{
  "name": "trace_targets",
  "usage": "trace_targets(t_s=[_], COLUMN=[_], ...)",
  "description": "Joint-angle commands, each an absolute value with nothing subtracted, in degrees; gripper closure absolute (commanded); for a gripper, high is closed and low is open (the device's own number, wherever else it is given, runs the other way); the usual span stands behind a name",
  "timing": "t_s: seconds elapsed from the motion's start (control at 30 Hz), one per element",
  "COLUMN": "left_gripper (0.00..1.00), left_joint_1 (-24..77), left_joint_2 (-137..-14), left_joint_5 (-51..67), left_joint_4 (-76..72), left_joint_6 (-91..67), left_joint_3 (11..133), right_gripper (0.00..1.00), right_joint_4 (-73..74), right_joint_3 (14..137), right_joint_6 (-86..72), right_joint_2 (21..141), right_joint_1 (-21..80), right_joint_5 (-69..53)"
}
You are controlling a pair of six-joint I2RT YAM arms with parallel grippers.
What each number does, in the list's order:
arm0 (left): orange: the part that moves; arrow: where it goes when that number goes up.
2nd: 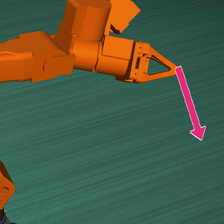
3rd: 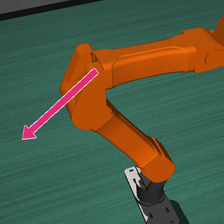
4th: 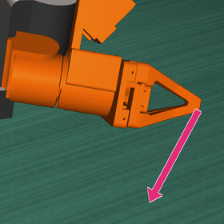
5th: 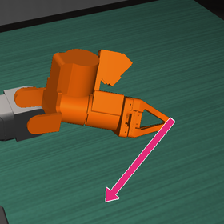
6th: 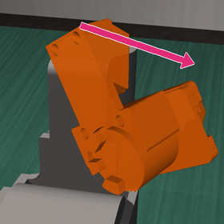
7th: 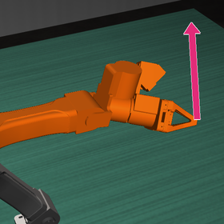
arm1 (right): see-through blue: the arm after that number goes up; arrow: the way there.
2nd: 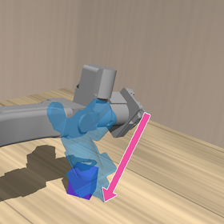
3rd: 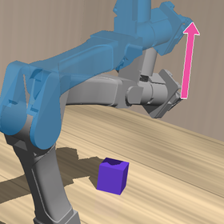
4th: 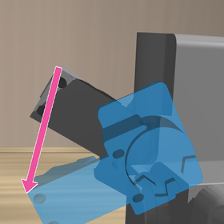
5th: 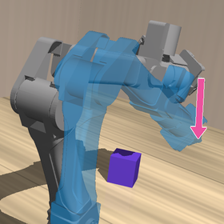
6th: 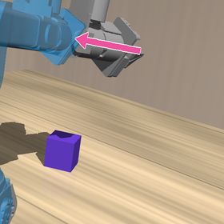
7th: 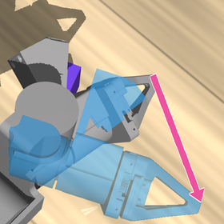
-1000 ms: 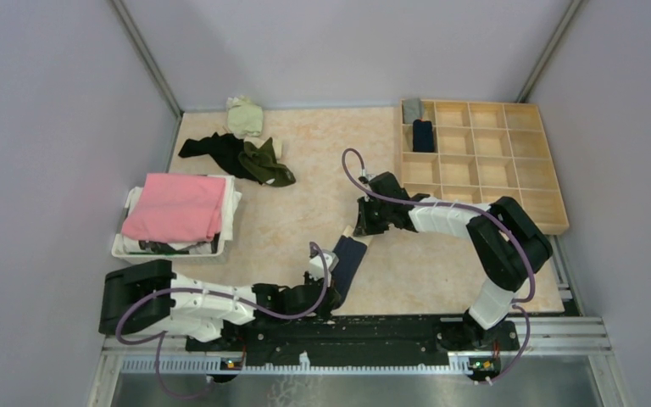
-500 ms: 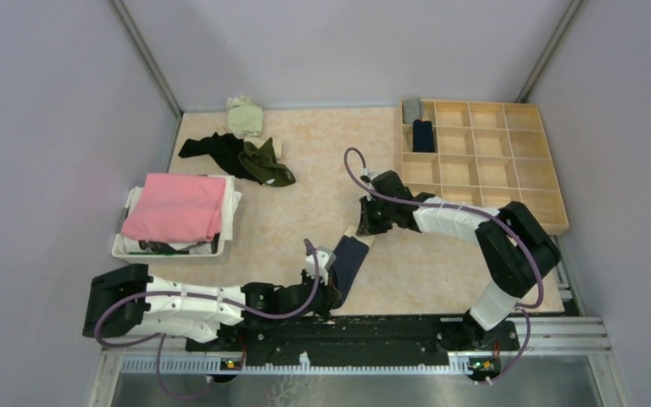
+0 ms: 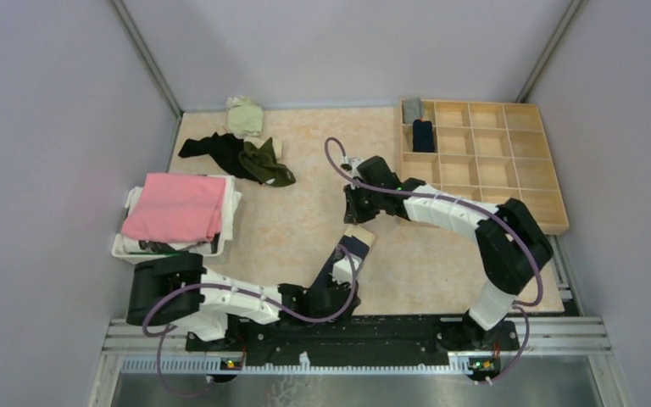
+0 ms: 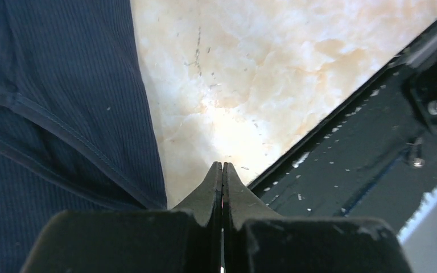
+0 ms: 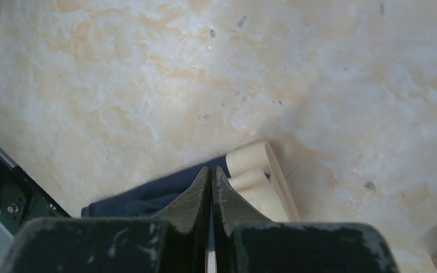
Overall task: Roll the underwear
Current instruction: Fold the underwear at the center of the board.
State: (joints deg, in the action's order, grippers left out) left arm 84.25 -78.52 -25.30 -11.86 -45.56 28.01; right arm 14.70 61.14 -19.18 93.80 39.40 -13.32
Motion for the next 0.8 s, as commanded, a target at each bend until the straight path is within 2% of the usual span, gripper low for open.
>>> trace_targets(t_s=[0.0,0.3,0.57,0.77], left_gripper=[1.00,1.00,1.00,1.00], left_joint_1=[84.7,85.0,85.0,85.0], left_joint_2=[-84.1,-84.2,-82.9,-76.4], left_joint_5=[-25.9,-29.4,-29.8,-30.5], left_joint_4=[-12.8,-1.9,10.3,17.1], left_joint_6=[-50.4,-60.9,-68.9,-76.1], left_joint_3=[31.2,30.7,29.8,25.6], right_gripper=[1.00,1.00,1.00,1.00], right_joint_4=[21.4,31.9,37.3,40.6], right_joint_3=[70.6,82.1,84.0,85.0], right_joint_6=[-13.5,-12.4,-11.6,-11.2], right_joint_2=[102.0,114.6,118.4,120.0], right_joint_1=[43.2,44.8,44.7,44.7], right_joint_5=[-9.6,-3.9,3.6,8.3])
